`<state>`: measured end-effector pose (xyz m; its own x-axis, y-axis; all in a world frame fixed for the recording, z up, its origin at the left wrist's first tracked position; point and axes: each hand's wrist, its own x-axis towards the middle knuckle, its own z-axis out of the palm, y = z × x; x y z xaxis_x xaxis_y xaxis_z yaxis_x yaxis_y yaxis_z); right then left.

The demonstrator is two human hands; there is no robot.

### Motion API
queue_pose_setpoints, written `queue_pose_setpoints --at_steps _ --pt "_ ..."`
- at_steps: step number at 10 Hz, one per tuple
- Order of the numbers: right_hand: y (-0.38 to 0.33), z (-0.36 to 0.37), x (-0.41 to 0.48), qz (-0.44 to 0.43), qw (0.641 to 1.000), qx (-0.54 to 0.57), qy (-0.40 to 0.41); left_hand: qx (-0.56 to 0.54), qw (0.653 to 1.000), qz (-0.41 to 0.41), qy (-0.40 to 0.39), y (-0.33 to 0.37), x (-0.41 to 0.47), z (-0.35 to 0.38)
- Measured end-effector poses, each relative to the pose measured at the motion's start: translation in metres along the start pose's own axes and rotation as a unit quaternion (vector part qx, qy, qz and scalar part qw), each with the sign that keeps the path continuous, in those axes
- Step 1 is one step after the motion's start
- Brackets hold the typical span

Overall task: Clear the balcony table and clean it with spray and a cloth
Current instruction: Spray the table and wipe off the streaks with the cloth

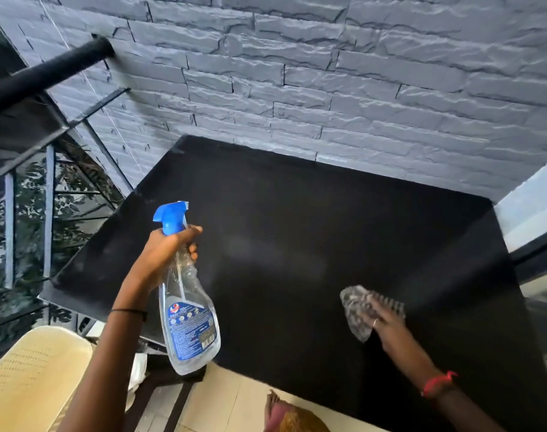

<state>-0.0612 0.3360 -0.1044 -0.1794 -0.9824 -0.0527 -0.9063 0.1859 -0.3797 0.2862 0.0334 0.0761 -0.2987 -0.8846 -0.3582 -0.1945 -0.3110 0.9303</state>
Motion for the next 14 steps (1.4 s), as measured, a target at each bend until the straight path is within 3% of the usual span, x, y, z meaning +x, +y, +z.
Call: queue_pose_setpoints --at_steps 1,2,3,4,5,6,7,8,10,11,13,14 --pt "0.015 -0.026 0.091 0.046 0.998 0.015 0.049 0.01 1.0 -0.001 0.004 0.004 0.017 -0.001" --pt "-0.013 -0.016 0.187 0.129 0.991 0.016 0.011 0.019 1.0 -0.003 0.006 0.006 0.028 -0.001" --pt "-0.075 0.005 0.222 0.091 0.995 0.031 0.018 0.021 1.0 -0.007 0.002 0.007 0.037 0.0" --pt "-0.148 0.033 0.222 -0.064 0.998 0.025 -0.006 0.028 1.0 -0.01 -0.007 0.014 0.059 0.002" --pt "-0.175 0.046 0.154 -0.166 0.986 0.026 0.002 0.025 1.0 -0.01 -0.007 0.021 0.073 0.006" --pt "-0.147 0.058 0.094 -0.156 0.987 -0.006 -0.025 0.021 1.0 -0.007 -0.021 0.029 0.09 0.006" --pt "-0.087 0.044 0.077 -0.119 0.992 -0.034 -0.03 0.014 0.999 -0.01 -0.035 0.035 0.108 0.003" --pt "-0.038 0.0 0.115 -0.014 0.999 -0.047 -0.013 0.011 0.998 -0.008 -0.055 0.042 0.125 -0.006" --pt "0.017 -0.036 0.282 0.148 0.986 -0.074 0.022 0.019 0.998 -0.028 -0.05 0.047 0.158 -0.029" --pt "-0.009 -0.03 0.36 0.18 0.983 -0.035 0.031 0.033 0.998 -0.033 -0.048 0.048 0.172 -0.043" --pt "-0.133 0.022 0.417 0.026 0.999 -0.035 0.032 0.029 0.997 -0.041 -0.05 0.058 0.217 -0.066" --pt "-0.171 0.051 0.367 -0.052 0.998 -0.027 0.017 0.015 0.997 -0.045 -0.056 0.061 0.236 -0.071"
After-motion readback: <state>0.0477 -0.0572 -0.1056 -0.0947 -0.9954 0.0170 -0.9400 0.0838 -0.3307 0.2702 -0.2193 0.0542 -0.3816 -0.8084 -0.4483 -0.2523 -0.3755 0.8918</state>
